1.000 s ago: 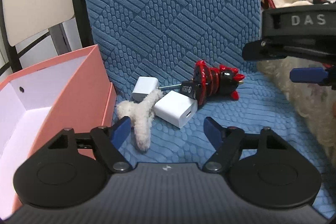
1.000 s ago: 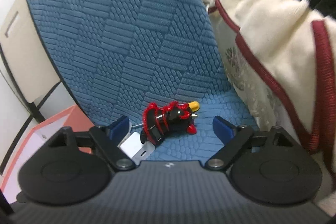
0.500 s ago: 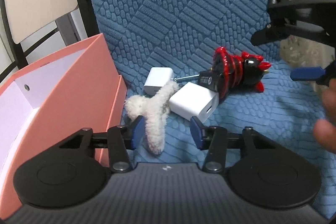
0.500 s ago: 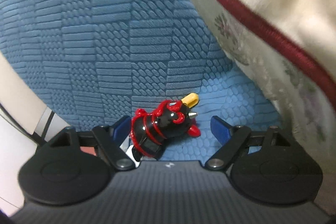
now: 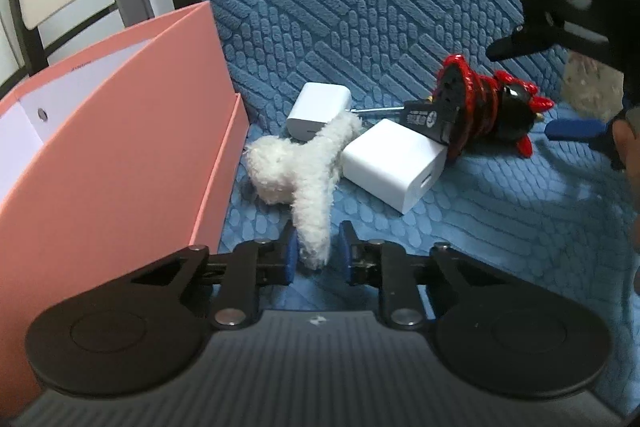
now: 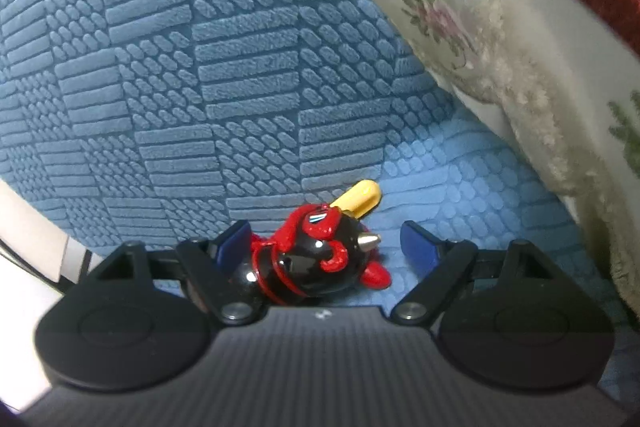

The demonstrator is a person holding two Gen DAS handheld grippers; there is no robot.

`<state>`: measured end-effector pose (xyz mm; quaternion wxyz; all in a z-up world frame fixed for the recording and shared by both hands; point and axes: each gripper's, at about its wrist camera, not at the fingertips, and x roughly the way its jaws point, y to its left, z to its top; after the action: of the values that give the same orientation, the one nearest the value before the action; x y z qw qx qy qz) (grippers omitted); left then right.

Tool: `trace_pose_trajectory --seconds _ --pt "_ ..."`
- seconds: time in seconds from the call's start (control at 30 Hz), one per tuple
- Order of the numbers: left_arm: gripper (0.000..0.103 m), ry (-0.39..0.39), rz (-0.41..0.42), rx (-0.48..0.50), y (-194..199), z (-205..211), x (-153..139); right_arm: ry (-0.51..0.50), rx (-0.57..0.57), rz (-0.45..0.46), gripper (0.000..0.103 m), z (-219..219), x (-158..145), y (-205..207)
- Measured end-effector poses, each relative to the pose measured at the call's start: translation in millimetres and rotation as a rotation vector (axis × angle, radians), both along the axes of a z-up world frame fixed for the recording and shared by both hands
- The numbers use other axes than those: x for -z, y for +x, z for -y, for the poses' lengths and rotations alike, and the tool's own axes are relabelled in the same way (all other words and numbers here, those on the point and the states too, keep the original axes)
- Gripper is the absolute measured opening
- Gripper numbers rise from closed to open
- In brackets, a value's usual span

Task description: Organize rigid objects

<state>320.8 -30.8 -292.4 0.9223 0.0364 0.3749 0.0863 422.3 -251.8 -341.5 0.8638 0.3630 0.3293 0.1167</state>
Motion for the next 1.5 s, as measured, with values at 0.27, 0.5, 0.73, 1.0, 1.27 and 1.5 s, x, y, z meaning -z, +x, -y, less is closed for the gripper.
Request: trace_pose_trajectory --seconds 0.27,0.5,0.73,1.0,1.27,1.5 --pt "0.017 -0.014 0.010 0.007 1.9 -0.1 -0.4 0.045 -0.051 -0.050 0.070 -9.1 8.7 14.2" --pt "0.016 -0.054 0.016 0.002 -0.5 -4.7 -3.6 0.050 -0.042 -0.072 0.055 -7.1 -1.4 6.3" --pt "0.015 -0.095 0.020 0.006 -13.0 -5.7 -12.1 -0.116 -0.039 0.004 0.055 -11.7 -32.1 -31.8" --pt "0.015 -0.160 0.016 0.014 -34.8 -8.7 -24.0 -0.282 -0.028 0.047 0.037 -11.8 -55.8 -76.8" --pt "0.015 -0.197 0.015 0.039 -65.2 -3.8 -34.4 -0.346 -0.036 0.068 0.011 -8.6 -63.8 -124.0" --pt "0.015 -0.215 -0.026 0.089 -91.2 6.8 -35.9 -0.345 -0.060 0.062 0.011 -11.2 -65.2 -147.6"
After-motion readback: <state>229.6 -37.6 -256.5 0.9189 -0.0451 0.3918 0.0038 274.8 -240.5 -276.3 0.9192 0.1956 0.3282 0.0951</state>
